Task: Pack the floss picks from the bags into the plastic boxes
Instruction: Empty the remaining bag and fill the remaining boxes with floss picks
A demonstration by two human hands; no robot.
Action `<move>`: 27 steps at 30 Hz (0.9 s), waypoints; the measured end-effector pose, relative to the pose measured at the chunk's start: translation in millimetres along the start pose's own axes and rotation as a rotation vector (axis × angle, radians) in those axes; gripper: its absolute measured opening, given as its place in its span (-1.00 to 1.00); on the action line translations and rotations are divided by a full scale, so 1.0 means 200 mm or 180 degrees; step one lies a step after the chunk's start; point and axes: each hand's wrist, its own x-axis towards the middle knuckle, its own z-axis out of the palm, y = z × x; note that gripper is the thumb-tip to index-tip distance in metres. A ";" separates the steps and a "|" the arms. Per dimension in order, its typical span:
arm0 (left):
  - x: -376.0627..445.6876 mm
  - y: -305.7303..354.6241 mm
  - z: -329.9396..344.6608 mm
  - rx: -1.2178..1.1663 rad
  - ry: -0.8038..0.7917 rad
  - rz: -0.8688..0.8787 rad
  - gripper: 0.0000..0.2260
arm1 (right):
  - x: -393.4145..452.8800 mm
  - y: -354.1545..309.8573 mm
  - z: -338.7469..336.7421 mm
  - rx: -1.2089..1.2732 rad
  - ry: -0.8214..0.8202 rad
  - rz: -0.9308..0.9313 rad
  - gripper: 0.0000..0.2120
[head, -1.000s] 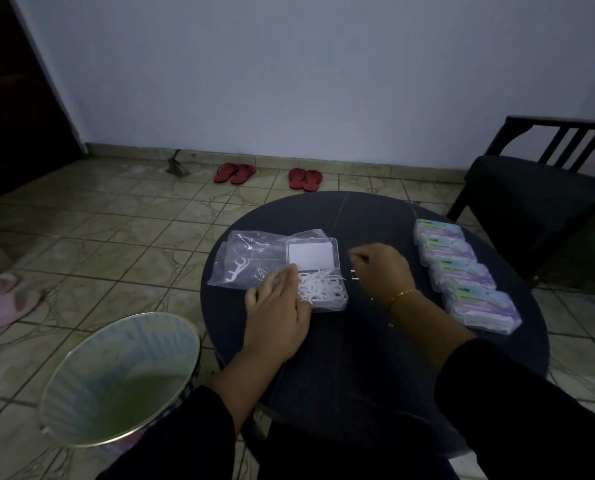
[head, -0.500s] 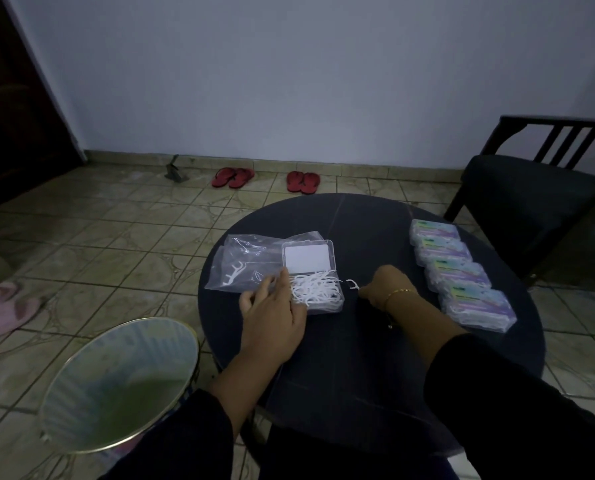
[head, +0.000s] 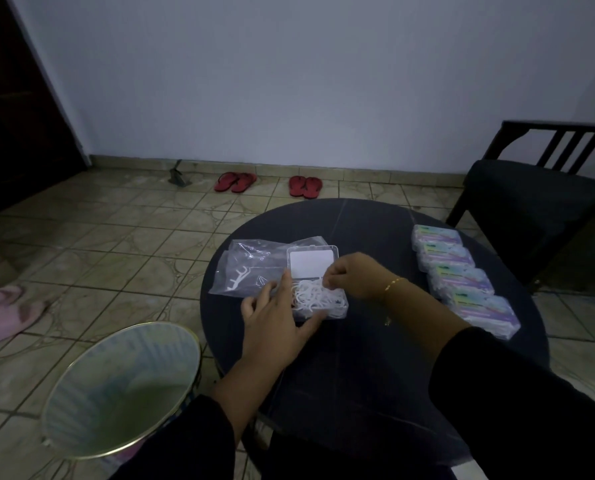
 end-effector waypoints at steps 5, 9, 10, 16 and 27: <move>0.01 -0.02 0.02 0.0051 -0.0019 0.0000 -0.16 | 0.05 0.05 0.05 -0.0270 0.0243 0.0096 -0.81; 0.01 -0.03 0.03 0.0139 0.0041 0.0060 -0.24 | 0.00 0.08 0.09 -0.1164 0.0408 0.0101 -0.71; 0.01 -0.03 0.03 0.0170 0.0036 0.0082 -0.27 | -0.02 0.09 0.11 -0.1259 0.0390 0.0096 -0.68; 0.00 -0.02 0.04 0.0363 -0.0064 0.0128 -0.39 | -0.06 0.10 0.14 -0.0663 0.0710 0.0060 -0.67; 0.03 -0.01 0.04 0.0426 -0.0362 0.0116 -0.37 | -0.01 0.17 0.15 0.1394 0.0769 0.0243 -0.71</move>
